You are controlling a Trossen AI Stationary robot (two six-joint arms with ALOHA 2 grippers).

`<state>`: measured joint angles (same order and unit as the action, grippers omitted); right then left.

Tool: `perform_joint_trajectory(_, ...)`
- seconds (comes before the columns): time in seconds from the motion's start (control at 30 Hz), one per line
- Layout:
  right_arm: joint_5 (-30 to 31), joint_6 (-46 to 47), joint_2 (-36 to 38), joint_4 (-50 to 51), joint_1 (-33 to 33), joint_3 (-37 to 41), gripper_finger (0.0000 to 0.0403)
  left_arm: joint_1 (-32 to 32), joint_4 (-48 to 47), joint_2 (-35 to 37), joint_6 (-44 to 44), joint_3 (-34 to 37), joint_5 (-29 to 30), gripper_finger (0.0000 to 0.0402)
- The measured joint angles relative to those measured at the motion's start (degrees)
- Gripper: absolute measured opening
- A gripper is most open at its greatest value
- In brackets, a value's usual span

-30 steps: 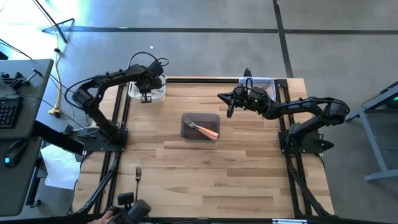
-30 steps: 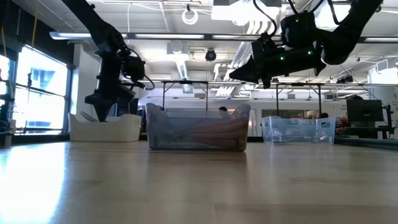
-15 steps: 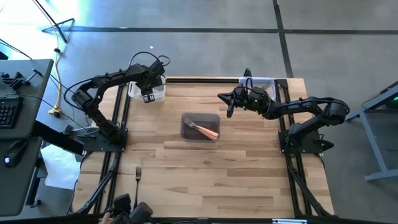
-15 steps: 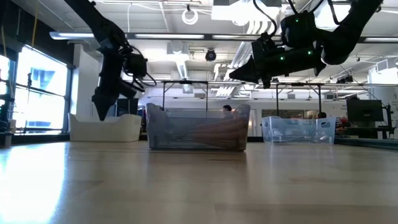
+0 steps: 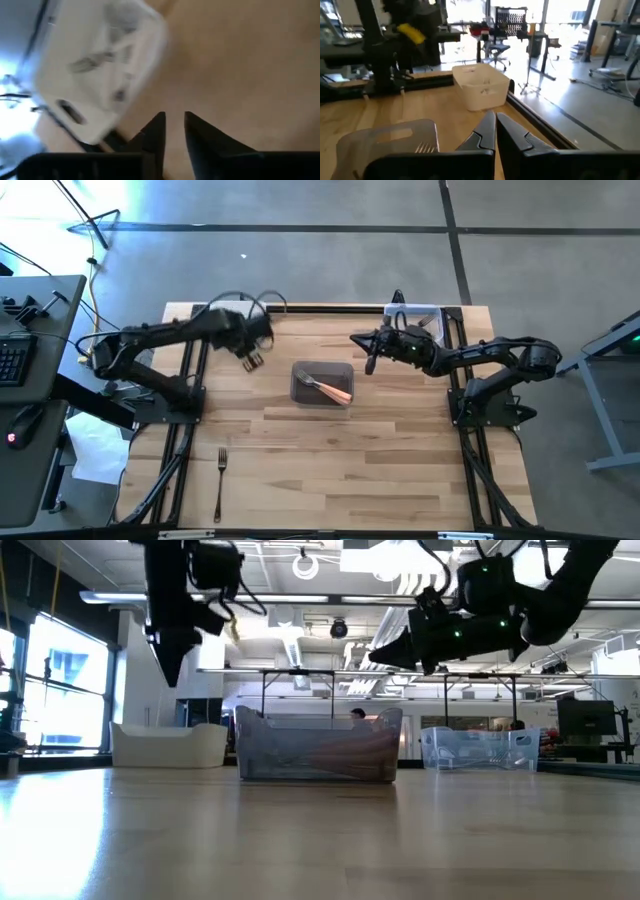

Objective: Sort silverware by color (type)
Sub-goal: Put the black fork into the transparent bin

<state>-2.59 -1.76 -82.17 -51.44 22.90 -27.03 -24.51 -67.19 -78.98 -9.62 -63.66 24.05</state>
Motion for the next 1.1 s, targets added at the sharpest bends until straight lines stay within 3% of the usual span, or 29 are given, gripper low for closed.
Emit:
perform_joint_trajectory(0.27,-8.05,6.06,-0.48,-19.2,3.89,9.17,0.0,23.07,-2.41,0.89,-31.26,0.0,-9.12,0.0003)
perform_joint_trajectory(0.57,-10.96,9.27,-0.15,-17.68,1.88,10.12,0.0,41.67,-3.22,-1.44,-69.69,0.04,-20.37,0.0006)
perform_joint_trajectory(0.8,-10.97,8.84,-0.15,-14.07,-2.48,10.12,0.0,52.63,-2.97,-6.59,-89.95,0.04,-27.56,0.0052)
perform_joint_trajectory(0.93,-11.15,8.28,-0.15,-12.63,-5.83,10.12,0.0,58.42,1.95,-10.01,-100.59,0.07,-32.48,0.0094)
perform_joint_trajectory(1.1,-11.16,6.62,-0.15,-12.05,-8.42,10.12,0.0,65.85,9.79,-12.47,-117.44,0.07,-32.78,0.0137)
